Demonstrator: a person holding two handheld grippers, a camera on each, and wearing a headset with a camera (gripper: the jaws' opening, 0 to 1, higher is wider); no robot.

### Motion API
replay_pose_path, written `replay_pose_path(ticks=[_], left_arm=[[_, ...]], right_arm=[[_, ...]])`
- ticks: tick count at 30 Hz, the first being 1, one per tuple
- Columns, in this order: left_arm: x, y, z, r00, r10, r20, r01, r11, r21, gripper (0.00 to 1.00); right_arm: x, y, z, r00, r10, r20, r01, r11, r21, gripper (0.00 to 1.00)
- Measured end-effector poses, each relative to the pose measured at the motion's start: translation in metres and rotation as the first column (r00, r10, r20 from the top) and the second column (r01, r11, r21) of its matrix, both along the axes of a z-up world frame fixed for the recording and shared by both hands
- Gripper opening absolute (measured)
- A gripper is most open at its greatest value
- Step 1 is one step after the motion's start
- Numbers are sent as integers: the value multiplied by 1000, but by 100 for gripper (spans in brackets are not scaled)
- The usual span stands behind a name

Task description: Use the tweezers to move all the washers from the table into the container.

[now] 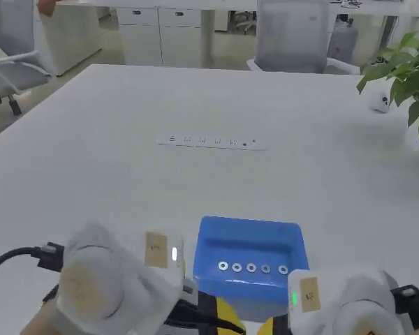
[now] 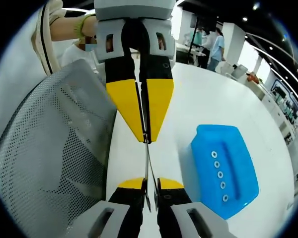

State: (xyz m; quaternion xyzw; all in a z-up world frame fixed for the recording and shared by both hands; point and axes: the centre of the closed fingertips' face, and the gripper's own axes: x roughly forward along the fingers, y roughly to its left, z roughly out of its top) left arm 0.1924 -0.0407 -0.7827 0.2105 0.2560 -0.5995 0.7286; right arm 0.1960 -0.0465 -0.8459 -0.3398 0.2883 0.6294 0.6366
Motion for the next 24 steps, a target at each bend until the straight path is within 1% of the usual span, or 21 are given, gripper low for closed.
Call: replay_pose_path(ticks=[1, 2, 3, 4, 5, 6, 7, 9, 10, 11, 13, 14, 17, 18, 20, 21, 22, 24], left_arm=[[0, 1, -3, 1000, -1, -1, 1, 1000, 8, 0], [0, 3, -10, 1000, -8, -8, 9, 1000, 28, 0], [0, 4, -15, 1000, -13, 1, 13, 999, 37, 0], [0, 6, -22, 1000, -22, -2, 22, 998, 60, 0], [1, 11, -28, 1000, -29, 3, 29, 995, 95, 0], [0, 14, -33, 999, -34, -1, 34, 994, 104, 0], [0, 15, -36, 999, -35, -5, 36, 994, 105, 0], [0, 20, -43, 999, -35, -22, 37, 992, 120, 0], [-1, 22, -46, 999, -36, -25, 39, 991, 126, 0], [-1, 25, -51, 999, -36, -33, 40, 990, 137, 0], [0, 28, -58, 998, -37, -45, 43, 987, 155, 0], [0, 29, -61, 998, -38, -50, 45, 985, 165, 0], [0, 32, -73, 996, -45, -76, 60, 977, 205, 0], [0, 32, -76, 996, -49, -79, 66, 974, 218, 0], [1, 34, -83, 995, -57, -86, 77, 965, 249, 0], [3, 33, -85, 995, -59, -81, 78, 963, 259, 0], [3, 34, -86, 995, -61, -85, 81, 960, 267, 0], [2, 34, -89, 993, -64, -97, 90, 953, 289, 0]], right_arm=[[1, 0, -6, 1000, -4, 11, 4, 1000, -1, 5], [0, 0, -9, 1000, -6, 13, 6, 1000, -4, 5], [0, 0, -14, 1000, -9, 18, 9, 1000, -8, 5], [1, 0, -17, 1000, -10, 28, 10, 1000, -11, 5], [2, 0, -19, 999, -13, 34, 14, 1000, -7, 6], [3, 1, -22, 999, -21, 36, 21, 1000, 3, 6], [3, 2, -22, 999, -34, 27, 34, 999, 10, 7], [2, 2, -22, 999, -50, 17, 49, 998, 25, 10], [1, 4, -19, 997, -77, 1, 77, 995, 61, 13], [1, 5, -17, 996, -90, -6, 91, 993, 76, 18], [0, 4, -8, 989, -145, -41, 149, 979, 141, 26], [-1, 1, -6, 987, -152, -47, 157, 976, 153, 30], [-3, -12, 2, 978, -200, -63, 208, 961, 181, 35], [-2, -19, 6, 971, -232, -65, 241, 951, 196, 38], [-2, -31, 12, 957, -280, -81, 291, 934, 208, 44], [-2, -36, 15, 950, -300, -83, 310, 927, 210, 47], [-2, -41, 19, 946, -315, -79, 324, 921, 215, 49], [-4, -52, 28, 944, -324, -65, 330, 914, 236, 52]])
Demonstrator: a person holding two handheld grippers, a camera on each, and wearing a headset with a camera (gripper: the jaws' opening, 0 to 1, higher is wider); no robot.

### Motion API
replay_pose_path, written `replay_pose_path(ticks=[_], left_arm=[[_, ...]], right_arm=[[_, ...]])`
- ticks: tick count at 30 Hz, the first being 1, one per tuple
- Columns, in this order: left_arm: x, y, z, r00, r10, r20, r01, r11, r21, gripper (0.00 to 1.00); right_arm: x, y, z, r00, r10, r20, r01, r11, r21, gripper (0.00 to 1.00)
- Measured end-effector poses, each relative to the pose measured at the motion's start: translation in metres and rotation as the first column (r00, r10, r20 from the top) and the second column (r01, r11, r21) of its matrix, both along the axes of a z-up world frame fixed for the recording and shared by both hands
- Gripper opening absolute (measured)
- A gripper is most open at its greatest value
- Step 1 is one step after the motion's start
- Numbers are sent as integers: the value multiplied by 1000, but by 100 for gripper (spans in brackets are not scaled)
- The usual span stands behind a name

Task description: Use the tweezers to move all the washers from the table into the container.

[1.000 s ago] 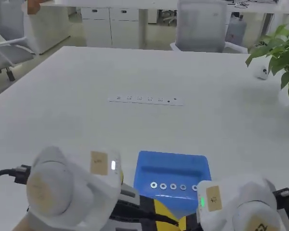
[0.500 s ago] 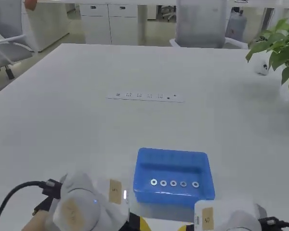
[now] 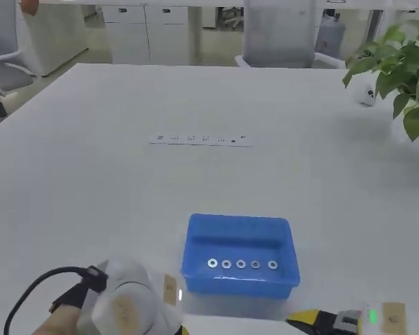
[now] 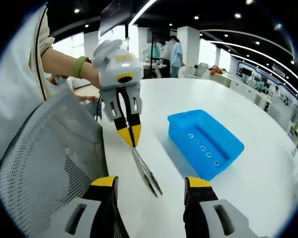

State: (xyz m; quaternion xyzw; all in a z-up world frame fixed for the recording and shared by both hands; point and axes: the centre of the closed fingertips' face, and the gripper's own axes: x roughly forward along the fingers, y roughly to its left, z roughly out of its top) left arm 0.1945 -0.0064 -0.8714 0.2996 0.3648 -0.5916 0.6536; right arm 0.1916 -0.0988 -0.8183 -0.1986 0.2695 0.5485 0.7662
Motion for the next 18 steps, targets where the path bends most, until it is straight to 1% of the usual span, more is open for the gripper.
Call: replay_pose_path(ticks=[1, 2, 3, 4, 5, 7, 9, 10, 11, 12, 13, 14, 15, 16, 17, 18], left_arm=[[0, 0, -1, 1000, -5, 3, 5, 1000, 9, 0], [0, 0, -3, 1000, -8, 1, 8, 1000, 21, 0], [0, 1, -4, 1000, -6, -3, 6, 1000, 29, 0], [0, 1, -5, 1000, 0, -5, 0, 999, 36, 0], [0, 1, -5, 1000, 1, -6, -1, 999, 40, 0], [0, 2, -6, 1000, 20, -9, -20, 999, 48, 0], [0, 3, -6, 999, 35, -6, -35, 998, 47, 0], [1, 4, -6, 998, 62, 7, -62, 997, 44, 0], [1, 6, -5, 997, 83, 10, -83, 996, 39, 0], [1, 6, -4, 994, 112, 10, -112, 993, 26, 5], [0, 8, 0, 988, 153, -2, -153, 988, 5, 8], [0, 10, 4, 984, 178, 6, -178, 984, -11, 10], [0, 13, 11, 976, 217, 13, -216, 976, -39, 10], [0, 15, 16, 968, 249, 12, -248, 967, -59, 12], [1, 19, 24, 951, 309, 13, -307, 947, -97, 15], [2, 20, 27, 944, 330, 15, -327, 938, -115, 21]], right_arm=[[-2, -6, 3, 1000, -5, 5, 5, 1000, 7, 53], [-3, -8, 4, 1000, -9, 3, 9, 1000, 9, 57], [-5, -17, 8, 1000, -27, 0, 27, 1000, 13, 60], [-5, -18, 9, 1000, -31, 0, 31, 999, 15, 63], [-8, -24, 13, 999, -36, 0, 36, 999, 24, 65], [-9, -32, 20, 998, -56, 12, 55, 997, 47, 64], [-5, -39, 26, 994, -106, 14, 104, 991, 84, 63], [-2, -41, 30, 991, -131, 11, 129, 986, 106, 64], [-2, -44, 32, 990, -139, 14, 137, 984, 111, 64], [0, -47, 34, 988, -150, 21, 146, 983, 111, 64], [2, -50, 37, 985, -170, 40, 165, 979, 119, 64], [3, -52, 40, 982, -182, 46, 175, 976, 131, 64], [4, -54, 42, 980, -194, 47, 185, 972, 142, 64], [5, -55, 44, 977, -208, 48, 199, 968, 156, 65], [7, -58, 47, 973, -228, 48, 216, 961, 175, 67], [9, -58, 49, 969, -241, 48, 228, 955, 190, 68]])
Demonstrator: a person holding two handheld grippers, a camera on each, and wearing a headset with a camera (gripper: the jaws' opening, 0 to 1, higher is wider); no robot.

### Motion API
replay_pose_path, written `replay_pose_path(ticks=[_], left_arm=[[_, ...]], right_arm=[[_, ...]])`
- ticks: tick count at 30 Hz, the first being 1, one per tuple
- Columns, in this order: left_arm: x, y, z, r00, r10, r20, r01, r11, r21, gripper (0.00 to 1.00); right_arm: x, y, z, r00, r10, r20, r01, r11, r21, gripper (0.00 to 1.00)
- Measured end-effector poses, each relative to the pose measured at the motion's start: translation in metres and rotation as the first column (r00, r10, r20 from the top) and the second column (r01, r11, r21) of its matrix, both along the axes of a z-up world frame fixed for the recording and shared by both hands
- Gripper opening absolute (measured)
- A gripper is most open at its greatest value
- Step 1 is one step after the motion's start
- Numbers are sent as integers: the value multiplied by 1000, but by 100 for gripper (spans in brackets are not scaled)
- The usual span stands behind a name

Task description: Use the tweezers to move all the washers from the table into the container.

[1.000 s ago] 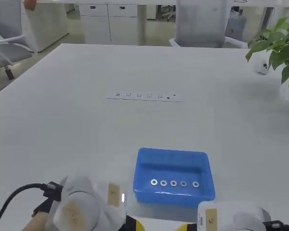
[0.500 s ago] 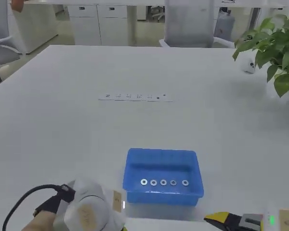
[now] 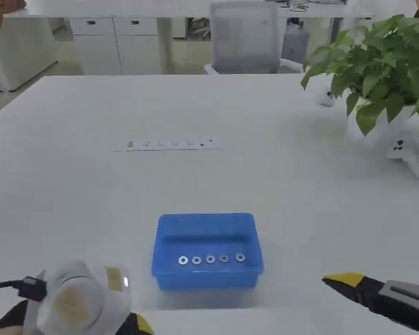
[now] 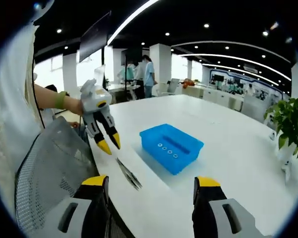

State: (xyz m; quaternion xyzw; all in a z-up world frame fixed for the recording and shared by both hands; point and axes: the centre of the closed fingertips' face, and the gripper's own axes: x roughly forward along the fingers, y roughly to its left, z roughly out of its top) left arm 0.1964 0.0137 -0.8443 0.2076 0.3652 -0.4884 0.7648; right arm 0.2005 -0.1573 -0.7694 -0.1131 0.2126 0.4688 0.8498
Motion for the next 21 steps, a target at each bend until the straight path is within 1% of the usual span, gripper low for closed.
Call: replay_pose_path(ticks=[1, 2, 3, 4, 5, 6, 7, 8, 9, 10, 11, 12, 13, 14, 15, 16, 17, 18, 19, 20, 21], left_arm=[[2, 3, 7, 999, 51, 13, -50, 998, -38, 26], [3, 6, 18, 992, 127, 23, -124, 988, -95, 31], [4, 9, 25, 985, 172, 29, -167, 977, -130, 35], [6, 16, 35, 967, 251, 53, -238, 955, -180, 36], [5, 17, 47, 952, 299, 69, -276, 931, -238, 36], [4, 20, 54, 938, 336, 82, -304, 914, -268, 37], [6, 24, 59, 922, 371, 115, -328, 902, -283, 40], [7, 28, 68, 895, 417, 160, -355, 882, -311, 44], [7, 29, 73, 883, 438, 168, -369, 869, -328, 49], [7, 31, 77, 866, 468, 175, -390, 852, -349, 51], [11, 34, 86, 836, 512, 197, -412, 824, -389, 52], [14, 35, 96, 809, 548, 214, -422, 794, -438, 55], [17, 38, 101, 788, 571, 228, -426, 775, -467, 58], [20, 40, 106, 770, 591, 241, -432, 760, -485, 62], [24, 45, 112, 742, 619, 260, -437, 739, -513, 68], [26, 47, 116, 725, 636, 264, -439, 723, -533, 73], [29, 52, 119, 699, 670, 249, -454, 685, -570, 80], [30, 55, 121, 683, 692, 233, -462, 657, -596, 84], [30, 58, 123, 673, 707, 216, -469, 635, -614, 88], [31, 64, 124, 652, 736, 183, -489, 592, -640, 92], [33, 69, 126, 633, 756, 166, -499, 562, -660, 94]], right_arm=[[3, -1, 4, 1000, -19, 5, 19, 1000, 23, 70], [5, -2, 6, 1000, -29, 5, 29, 999, 34, 71], [9, -4, 10, 998, -57, 4, 57, 996, 63, 71], [12, -6, 11, 997, -72, -1, 72, 994, 78, 72], [15, -8, 13, 995, -97, -16, 99, 990, 103, 73], [18, -11, 14, 993, -116, -21, 118, 986, 119, 74], [21, -14, 16, 990, -142, -26, 144, 980, 140, 75], [23, -16, 18, 986, -163, -27, 165, 974, 157, 76], [26, -18, 20, 983, -184, -28, 186, 966, 178, 78], [30, -23, 23, 976, -217, -30, 218, 953, 210, 80], [32, -26, 25, 972, -234, -33, 236, 945, 227, 82], [35, -30, 27, 965, -260, -29, 259, 934, 247, 84], [37, -33, 29, 960, -279, -22, 275, 926, 259, 86], [40, -37, 32, 951, -309, -7, 300, 915, 268, 88], [42, -39, 34, 945, -327, 8, 312, 910, 274, 92], [41, -40, 35, 943, -331, 16, 314, 908, 277, 95], [40, -39, 36, 942, -336, 30, 314, 907, 281, 97], [40, -38, 37, 939, -342, 41, 317, 906, 281, 99], [39, -37, 39, 937, -345, 61, 316, 907, 280, 98], [39, -37, 40, 935, -347, 70, 315, 906, 282, 99], [40, -37, 44, 927, -357, 117, 314, 907, 280, 99]])
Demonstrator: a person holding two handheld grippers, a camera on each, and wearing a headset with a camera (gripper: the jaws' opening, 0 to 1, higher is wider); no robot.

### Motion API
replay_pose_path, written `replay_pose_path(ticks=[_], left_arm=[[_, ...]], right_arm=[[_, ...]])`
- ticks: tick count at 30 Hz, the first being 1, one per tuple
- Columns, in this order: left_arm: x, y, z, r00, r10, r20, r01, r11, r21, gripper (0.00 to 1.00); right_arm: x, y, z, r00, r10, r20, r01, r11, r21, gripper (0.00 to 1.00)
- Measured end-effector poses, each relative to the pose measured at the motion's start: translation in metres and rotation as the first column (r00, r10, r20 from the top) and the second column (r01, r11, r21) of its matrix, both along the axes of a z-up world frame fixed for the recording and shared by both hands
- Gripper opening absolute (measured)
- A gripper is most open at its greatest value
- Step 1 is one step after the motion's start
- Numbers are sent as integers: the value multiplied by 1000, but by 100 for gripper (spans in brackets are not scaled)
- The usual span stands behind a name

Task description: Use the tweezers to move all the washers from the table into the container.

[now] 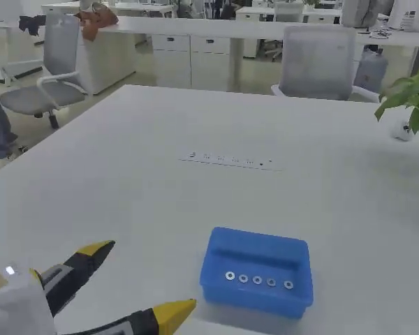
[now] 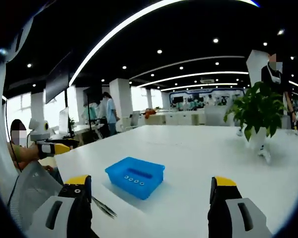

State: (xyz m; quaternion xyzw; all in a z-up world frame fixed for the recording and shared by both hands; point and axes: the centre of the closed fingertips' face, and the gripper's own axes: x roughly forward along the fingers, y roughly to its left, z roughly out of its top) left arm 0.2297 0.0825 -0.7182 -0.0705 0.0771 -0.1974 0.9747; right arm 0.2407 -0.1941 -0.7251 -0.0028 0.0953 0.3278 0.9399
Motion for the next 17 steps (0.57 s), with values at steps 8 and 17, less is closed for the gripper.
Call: replay_pose_path(ticks=[8, 17], left_arm=[[3, 6, 20, 995, 33, 91, -22, 992, -123, 99], [3, 10, 19, 994, 46, 100, -35, 993, -116, 99]], right_arm=[[-2, 14, 17, 984, 50, 170, -43, 998, -48, 99], [7, -7, 14, 987, -15, 158, 15, 1000, 3, 99]])
